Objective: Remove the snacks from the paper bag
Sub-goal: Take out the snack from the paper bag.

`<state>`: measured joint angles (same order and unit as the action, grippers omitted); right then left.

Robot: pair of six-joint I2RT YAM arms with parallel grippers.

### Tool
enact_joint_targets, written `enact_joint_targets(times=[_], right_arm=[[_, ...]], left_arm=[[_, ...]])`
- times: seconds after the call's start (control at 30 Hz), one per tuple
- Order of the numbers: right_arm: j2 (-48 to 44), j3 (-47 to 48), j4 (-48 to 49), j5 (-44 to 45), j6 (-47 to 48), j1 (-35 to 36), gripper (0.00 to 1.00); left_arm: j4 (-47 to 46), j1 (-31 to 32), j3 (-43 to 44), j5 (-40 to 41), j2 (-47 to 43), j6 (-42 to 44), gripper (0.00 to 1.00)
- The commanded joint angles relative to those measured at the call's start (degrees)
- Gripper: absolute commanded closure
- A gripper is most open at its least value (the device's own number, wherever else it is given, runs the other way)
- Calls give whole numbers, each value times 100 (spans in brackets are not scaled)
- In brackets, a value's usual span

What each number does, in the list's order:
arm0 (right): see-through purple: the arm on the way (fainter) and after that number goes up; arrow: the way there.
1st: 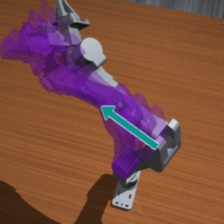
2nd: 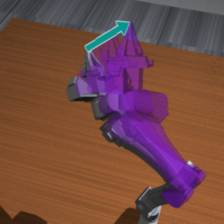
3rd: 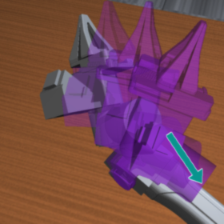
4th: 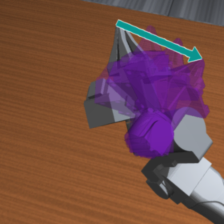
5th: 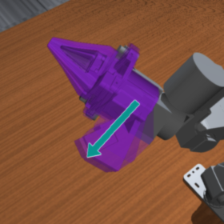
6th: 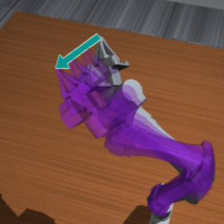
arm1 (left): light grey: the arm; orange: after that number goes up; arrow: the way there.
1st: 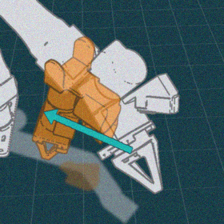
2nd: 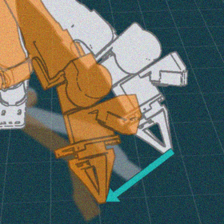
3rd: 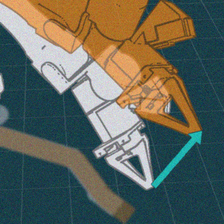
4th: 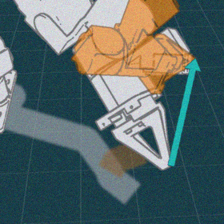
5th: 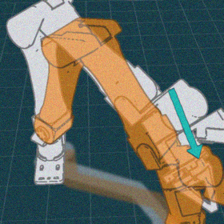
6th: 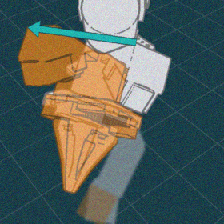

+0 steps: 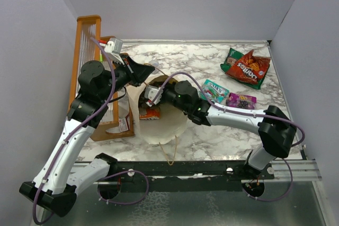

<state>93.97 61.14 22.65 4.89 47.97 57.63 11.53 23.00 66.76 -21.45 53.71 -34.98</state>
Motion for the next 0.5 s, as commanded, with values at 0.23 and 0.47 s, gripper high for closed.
enact_joint_targets(times=[0.23, 0.47], right_arm=[[-1188, -63, -597, -1170, -358, 3, 99], [-1864, -106, -885, -1290, -774, 3, 99]], left_arm=[[304, -15, 397, 545, -32, 313, 100], [323, -15, 308, 549, -83, 344, 100]])
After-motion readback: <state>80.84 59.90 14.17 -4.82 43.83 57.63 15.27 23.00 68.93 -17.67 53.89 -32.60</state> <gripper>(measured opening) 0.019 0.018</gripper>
